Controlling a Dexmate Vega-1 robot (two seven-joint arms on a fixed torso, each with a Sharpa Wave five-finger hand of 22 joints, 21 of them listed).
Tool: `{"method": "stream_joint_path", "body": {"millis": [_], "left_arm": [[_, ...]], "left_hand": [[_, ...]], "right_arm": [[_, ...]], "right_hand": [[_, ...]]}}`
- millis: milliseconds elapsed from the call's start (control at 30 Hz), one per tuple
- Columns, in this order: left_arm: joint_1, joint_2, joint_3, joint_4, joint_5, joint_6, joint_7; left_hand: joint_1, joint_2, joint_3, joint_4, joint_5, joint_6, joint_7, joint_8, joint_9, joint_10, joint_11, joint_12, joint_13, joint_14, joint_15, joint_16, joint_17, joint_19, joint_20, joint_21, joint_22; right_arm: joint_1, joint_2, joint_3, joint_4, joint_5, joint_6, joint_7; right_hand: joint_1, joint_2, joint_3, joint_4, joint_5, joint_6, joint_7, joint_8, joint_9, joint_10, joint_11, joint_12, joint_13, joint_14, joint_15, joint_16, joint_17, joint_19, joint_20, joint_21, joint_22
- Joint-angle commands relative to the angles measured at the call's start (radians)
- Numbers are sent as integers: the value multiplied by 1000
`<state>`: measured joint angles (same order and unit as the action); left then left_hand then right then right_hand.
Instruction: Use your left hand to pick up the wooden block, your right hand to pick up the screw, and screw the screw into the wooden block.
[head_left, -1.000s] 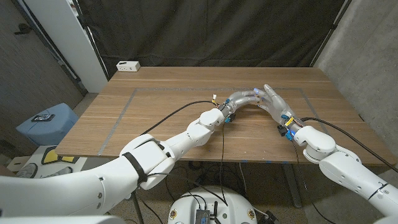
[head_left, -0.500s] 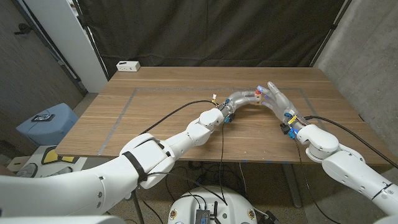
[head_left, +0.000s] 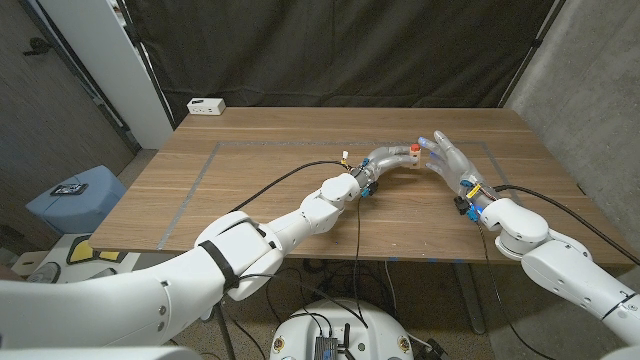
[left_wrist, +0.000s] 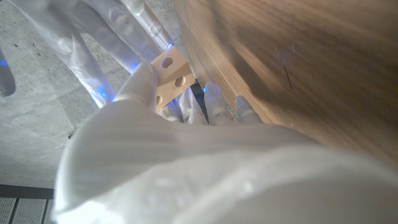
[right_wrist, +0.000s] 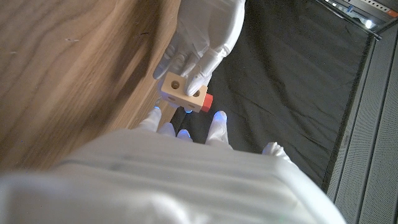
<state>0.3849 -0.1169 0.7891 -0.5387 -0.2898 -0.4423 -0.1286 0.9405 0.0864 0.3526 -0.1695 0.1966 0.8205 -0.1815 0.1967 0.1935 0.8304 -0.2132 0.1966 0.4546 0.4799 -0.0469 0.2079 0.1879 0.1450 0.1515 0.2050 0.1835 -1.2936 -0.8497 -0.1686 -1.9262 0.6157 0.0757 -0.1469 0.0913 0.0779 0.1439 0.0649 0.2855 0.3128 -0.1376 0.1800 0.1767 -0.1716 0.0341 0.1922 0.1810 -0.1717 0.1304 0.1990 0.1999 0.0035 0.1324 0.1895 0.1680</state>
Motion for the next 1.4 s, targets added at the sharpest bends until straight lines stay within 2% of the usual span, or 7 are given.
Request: {"method": "stream_joint_path", "body": {"millis": [33,433,733,1400], "left_arm": [[-7,-7,2,18,2,-9,-4],[-10,-10,3,27,4,-17,-8],[-11,-6,5,22,8,-19,-7],[-11,-6,3,22,6,-14,-8]], "left_hand": [[19,27,10,3,6,10,20,1,5,1,-4,8,18,-5,-56,-4,2,-3,7,3,2],[20,26,8,6,6,11,18,3,5,1,-5,10,19,-5,-57,-2,2,-3,7,3,2],[27,30,10,5,7,1,29,0,5,-6,-4,11,20,-11,-54,-4,3,-5,9,3,2],[26,26,5,9,7,12,21,6,4,-2,-5,18,21,-7,-57,-2,2,-4,7,4,2]], "right_arm": [[8,2,5,18,5,-9,3],[36,3,-7,42,15,-18,27],[53,-1,-18,55,27,-31,44],[80,3,-42,77,38,-33,60]], "right_hand": [[3,9,5,2,5,-13,0,-5,1,-62,2,-1,2,-122,4,4,2,-1,10,-1,2],[3,7,4,1,5,-41,-1,-10,1,-71,9,-4,2,-125,5,2,2,-4,14,-2,2],[2,6,3,2,5,-60,2,-11,1,-80,12,-6,2,-133,6,0,2,-10,19,-3,2],[-2,3,0,4,4,-71,4,-6,1,-86,14,-6,2,-137,8,0,3,-12,20,-3,3]]}}
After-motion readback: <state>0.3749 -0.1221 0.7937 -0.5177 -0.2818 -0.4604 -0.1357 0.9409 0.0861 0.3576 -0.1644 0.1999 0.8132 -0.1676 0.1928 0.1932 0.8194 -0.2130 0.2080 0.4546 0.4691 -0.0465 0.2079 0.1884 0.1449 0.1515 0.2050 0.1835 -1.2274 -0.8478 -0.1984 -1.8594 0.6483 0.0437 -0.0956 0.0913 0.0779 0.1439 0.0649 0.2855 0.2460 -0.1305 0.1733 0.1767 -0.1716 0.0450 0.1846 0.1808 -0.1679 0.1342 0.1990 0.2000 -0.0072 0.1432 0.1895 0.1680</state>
